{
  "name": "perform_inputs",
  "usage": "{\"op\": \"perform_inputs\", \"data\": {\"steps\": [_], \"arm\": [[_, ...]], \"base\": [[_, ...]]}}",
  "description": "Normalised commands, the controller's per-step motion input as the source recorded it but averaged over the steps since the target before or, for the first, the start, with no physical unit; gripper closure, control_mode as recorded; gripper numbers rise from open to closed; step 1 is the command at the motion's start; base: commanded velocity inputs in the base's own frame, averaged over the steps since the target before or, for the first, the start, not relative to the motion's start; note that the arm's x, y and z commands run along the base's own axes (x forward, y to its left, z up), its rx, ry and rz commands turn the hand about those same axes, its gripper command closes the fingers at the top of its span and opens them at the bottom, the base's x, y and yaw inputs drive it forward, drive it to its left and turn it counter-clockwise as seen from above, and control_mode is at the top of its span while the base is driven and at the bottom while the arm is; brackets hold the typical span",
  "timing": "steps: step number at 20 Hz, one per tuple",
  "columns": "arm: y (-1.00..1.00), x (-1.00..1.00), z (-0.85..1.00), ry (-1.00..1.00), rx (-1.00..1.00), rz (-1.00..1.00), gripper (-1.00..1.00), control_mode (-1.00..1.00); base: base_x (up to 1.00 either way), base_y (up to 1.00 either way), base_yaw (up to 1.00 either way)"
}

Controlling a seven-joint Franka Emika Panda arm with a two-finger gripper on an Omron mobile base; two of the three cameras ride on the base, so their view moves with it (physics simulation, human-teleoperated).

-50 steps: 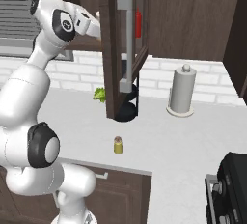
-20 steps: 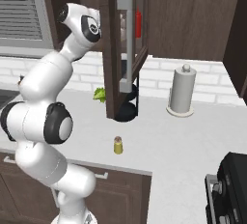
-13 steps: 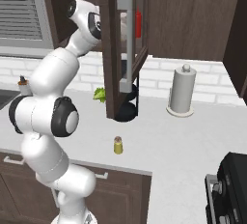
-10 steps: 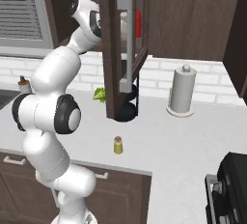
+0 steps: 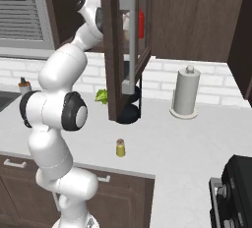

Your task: Put the shaker and condiment bottle from the counter next to their counterparts in the cabinet.

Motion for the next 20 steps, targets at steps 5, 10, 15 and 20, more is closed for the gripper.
{"op": "perform_inputs", "data": {"steps": [5, 10, 15, 20], "arm": [[-0.4, 0.12, -0.55, 0.0, 0.0, 0.0, 1.0, -1.0], [-0.41, 0.19, -0.5, 0.0, 0.0, 0.0, 1.0, -1.0], [-0.37, 0.19, -0.37, 0.0, 0.0, 0.0, 1.0, -1.0], [-0.19, 0.0, -0.5, 0.0, -0.01, 0.0, -1.0, -1.0]], "base": [[0.0, 0.0, 0.0], [0.0, 0.0, 0.0], [0.0, 0.0, 0.0], [0.0, 0.0, 0.0]]}}
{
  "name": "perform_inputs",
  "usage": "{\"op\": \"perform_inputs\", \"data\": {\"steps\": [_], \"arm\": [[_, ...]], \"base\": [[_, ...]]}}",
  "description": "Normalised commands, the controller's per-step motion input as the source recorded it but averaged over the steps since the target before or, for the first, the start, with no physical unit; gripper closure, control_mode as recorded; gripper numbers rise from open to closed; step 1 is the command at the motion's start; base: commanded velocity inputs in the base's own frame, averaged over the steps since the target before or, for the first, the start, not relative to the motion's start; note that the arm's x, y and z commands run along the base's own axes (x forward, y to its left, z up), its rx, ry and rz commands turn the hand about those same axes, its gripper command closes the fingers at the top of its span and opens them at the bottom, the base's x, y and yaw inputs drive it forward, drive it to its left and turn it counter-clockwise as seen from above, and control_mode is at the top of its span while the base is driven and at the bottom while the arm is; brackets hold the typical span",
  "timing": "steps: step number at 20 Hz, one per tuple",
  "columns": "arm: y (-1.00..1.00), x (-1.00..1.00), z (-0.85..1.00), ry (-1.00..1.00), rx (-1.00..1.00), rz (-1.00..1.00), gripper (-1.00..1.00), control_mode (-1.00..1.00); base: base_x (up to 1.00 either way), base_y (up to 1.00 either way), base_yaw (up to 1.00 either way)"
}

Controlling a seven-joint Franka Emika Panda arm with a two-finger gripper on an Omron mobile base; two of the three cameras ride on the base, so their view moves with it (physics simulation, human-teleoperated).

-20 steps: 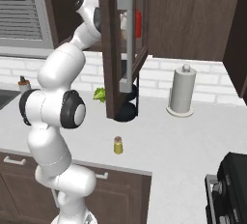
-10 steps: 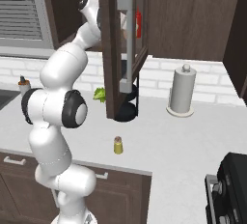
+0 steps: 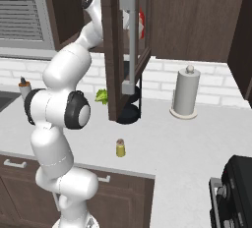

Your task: Put the shaker and condiment bottle from the counter next to their counterparts in the cabinet.

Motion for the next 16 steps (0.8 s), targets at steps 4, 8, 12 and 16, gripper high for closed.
{"op": "perform_inputs", "data": {"steps": [4, 8, 12, 16], "arm": [[-0.18, 0.0, -0.48, 0.0, -0.01, 0.0, -1.0, -1.0], [-0.04, 0.0, -0.44, 0.0, 0.0, 0.0, -1.0, -1.0], [0.0, 0.0, -0.4, 0.0, 0.0, 0.0, -1.0, -1.0], [0.0, 0.16, -0.29, 0.0, 0.0, 0.0, -1.0, -1.0]], "base": [[0.0, 0.0, 0.0], [0.0, 0.0, 0.0], [0.0, 0.0, 0.0], [0.0, 0.0, 0.0]]}}
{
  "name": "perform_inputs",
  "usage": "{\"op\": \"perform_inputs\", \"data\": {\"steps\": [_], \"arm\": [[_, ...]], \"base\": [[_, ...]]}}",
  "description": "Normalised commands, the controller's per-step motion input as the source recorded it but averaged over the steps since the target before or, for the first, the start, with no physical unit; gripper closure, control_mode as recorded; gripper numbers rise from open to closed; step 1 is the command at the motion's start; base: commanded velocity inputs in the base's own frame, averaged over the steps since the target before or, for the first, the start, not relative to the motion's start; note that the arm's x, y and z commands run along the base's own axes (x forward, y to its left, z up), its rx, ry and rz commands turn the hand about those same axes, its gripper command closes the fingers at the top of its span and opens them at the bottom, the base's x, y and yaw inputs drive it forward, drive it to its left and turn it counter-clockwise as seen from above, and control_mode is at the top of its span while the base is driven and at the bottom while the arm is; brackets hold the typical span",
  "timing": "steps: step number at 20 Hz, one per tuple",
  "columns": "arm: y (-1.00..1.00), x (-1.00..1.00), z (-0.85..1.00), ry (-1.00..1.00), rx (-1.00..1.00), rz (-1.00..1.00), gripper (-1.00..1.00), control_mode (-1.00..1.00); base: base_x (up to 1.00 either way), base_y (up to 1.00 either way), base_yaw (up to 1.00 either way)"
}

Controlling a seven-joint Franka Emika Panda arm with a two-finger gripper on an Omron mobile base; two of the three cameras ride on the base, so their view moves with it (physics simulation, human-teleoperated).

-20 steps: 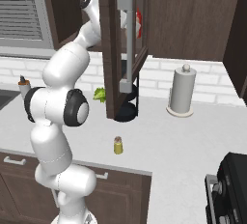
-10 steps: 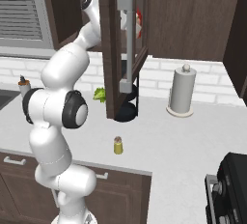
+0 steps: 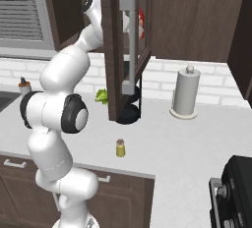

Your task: Put the shaker and condiment bottle from the counter next to their counterparts in the cabinet.

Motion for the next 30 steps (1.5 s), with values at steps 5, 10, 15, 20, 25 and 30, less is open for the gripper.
{"op": "perform_inputs", "data": {"steps": [5, 10, 15, 20, 25, 30], "arm": [[0.0, 0.23, -0.19, 0.0, 0.0, 0.0, -1.0, -1.0], [0.0, 0.31, -0.07, 0.0, 0.0, 0.0, -1.0, -1.0], [0.0, 0.27, -0.05, 0.0, 0.0, 0.0, -1.0, -1.0], [0.0, 0.2, -0.02, 0.0, 0.0, 0.0, -1.0, -1.0], [0.0, 0.14, 0.0, 0.0, 0.0, 0.0, -1.0, -1.0], [0.15, -0.07, 0.0, -0.1, 0.0, 0.02, -1.0, -1.0]], "base": [[0.0, 0.0, 0.0], [0.0, 0.0, 0.0], [0.0, 0.0, 0.0], [0.0, 0.0, 0.0], [0.0, 0.0, 0.0], [0.0, 0.0, 0.0]]}}
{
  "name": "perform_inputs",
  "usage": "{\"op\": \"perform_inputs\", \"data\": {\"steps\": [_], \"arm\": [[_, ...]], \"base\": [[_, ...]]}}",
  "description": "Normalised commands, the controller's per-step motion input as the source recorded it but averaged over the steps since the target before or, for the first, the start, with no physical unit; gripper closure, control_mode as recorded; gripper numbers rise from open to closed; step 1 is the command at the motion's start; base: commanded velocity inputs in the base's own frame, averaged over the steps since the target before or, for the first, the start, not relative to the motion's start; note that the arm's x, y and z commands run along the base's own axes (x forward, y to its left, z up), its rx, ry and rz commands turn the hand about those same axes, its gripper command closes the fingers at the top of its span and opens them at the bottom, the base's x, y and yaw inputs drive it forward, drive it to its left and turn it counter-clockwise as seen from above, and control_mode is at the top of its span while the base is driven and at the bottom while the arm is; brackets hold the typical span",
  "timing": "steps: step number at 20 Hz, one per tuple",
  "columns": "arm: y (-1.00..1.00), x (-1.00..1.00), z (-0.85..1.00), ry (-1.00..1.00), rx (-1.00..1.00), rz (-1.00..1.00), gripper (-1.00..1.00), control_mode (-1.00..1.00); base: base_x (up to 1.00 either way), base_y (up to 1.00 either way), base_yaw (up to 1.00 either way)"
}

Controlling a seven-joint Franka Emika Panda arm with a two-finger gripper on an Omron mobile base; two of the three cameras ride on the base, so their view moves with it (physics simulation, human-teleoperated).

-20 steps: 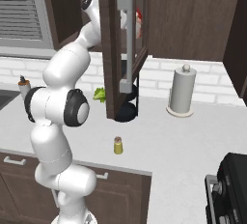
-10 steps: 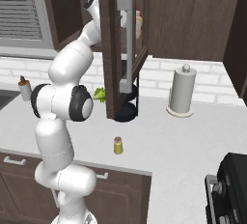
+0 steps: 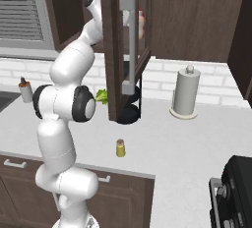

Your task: Put the shaker and condiment bottle from the counter next to their counterparts in the cabinet.

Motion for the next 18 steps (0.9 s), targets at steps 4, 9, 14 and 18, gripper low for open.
{"op": "perform_inputs", "data": {"steps": [4, 9, 14, 18], "arm": [[0.36, -0.21, 0.0, -0.13, 0.0, 0.08, -1.0, -1.0], [0.34, -0.5, -0.04, -0.17, 0.0, 0.14, -1.0, -1.0], [0.37, -0.77, -0.05, -0.26, 0.0, 0.24, -1.0, -1.0], [0.2, -0.97, -0.13, -0.28, 0.0, 0.33, -1.0, -1.0]], "base": [[0.0, 0.0, 0.0], [0.0, 0.0, 0.0], [0.0, 0.0, 0.0], [0.0, 0.0, 0.0]]}}
